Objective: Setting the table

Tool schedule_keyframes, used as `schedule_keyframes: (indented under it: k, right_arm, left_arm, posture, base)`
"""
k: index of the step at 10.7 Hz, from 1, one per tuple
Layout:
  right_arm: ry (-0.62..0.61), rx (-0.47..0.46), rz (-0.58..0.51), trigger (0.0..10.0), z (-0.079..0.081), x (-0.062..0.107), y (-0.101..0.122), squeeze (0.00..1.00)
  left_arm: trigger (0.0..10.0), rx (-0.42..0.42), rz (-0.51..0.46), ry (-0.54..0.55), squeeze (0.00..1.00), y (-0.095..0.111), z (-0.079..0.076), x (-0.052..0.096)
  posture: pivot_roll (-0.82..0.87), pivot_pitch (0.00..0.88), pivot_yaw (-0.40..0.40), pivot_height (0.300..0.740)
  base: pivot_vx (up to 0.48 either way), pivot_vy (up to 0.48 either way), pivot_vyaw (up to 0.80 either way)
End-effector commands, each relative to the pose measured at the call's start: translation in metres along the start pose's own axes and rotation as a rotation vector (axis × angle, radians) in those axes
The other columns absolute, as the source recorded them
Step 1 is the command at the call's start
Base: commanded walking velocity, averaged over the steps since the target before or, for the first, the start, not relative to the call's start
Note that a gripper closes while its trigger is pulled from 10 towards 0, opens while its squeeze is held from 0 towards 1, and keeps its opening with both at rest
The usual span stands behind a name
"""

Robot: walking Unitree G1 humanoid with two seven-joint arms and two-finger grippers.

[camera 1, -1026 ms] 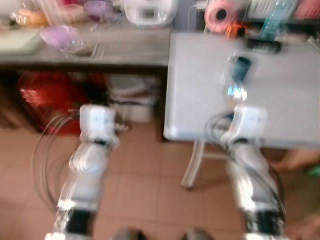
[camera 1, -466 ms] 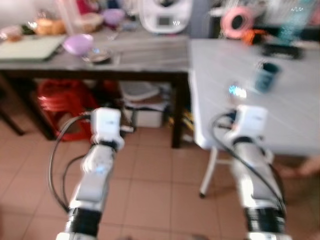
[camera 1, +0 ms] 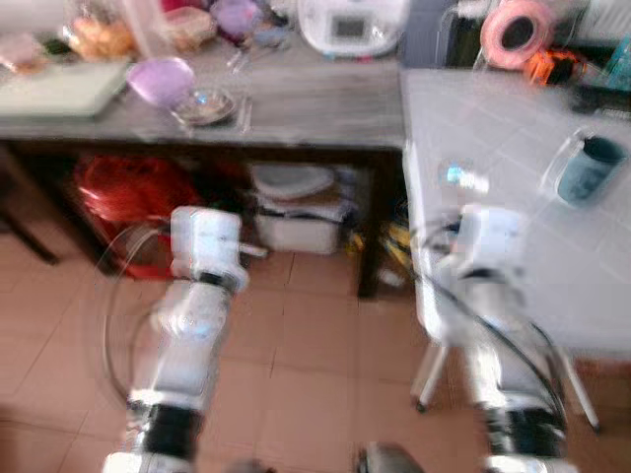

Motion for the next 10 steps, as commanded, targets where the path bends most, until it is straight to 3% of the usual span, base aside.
schedule_keyframes:
  k: [1,5,10]
  right_arm:
    - [0.037,-0.014,-0.043,10.0,0.0135,-0.0007,0.0119,0.00]
    - [0.045,-0.007,-0.050,10.0,0.0151,-0.0015,0.0132,0.00]
    - [0.044,-0.006,-0.048,10.0,0.0163,-0.0001,0.0126,0.00]
  left_arm:
    - [10.0,-0.022,-0.015,0.034,0.00,0.0046,0.0131,0.0003]
    - [10.0,-0.027,-0.034,0.020,0.00,0.0070,0.0126,0.0000]
    - [10.0,-0.018,-0.039,0.007,0.00,0.0079,0.0097,-0.0005]
  posture:
    - [-0.05,0.000,0.025,0.740]
    - [-0.05,0.000,0.025,0.740]
    - [-0.05,0.000,0.029,0.740]
  base:
    - [0.311,0.364,0.00]
    - [0.285,0.386,0.00]
    - [0.462,0.000,0.00]
Point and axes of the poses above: a point about 5 cm out from each wrist's last joint towards the gripper, its own x axis pointing back from the gripper into the wrist, its own y axis along the axis of the wrist's last joint, z = x × y, the point moved 2 cm from there along -x, pointing out of the wrist towards the gripper, and after that the axes turned 8 degrees about x, right-handed, at the moved point
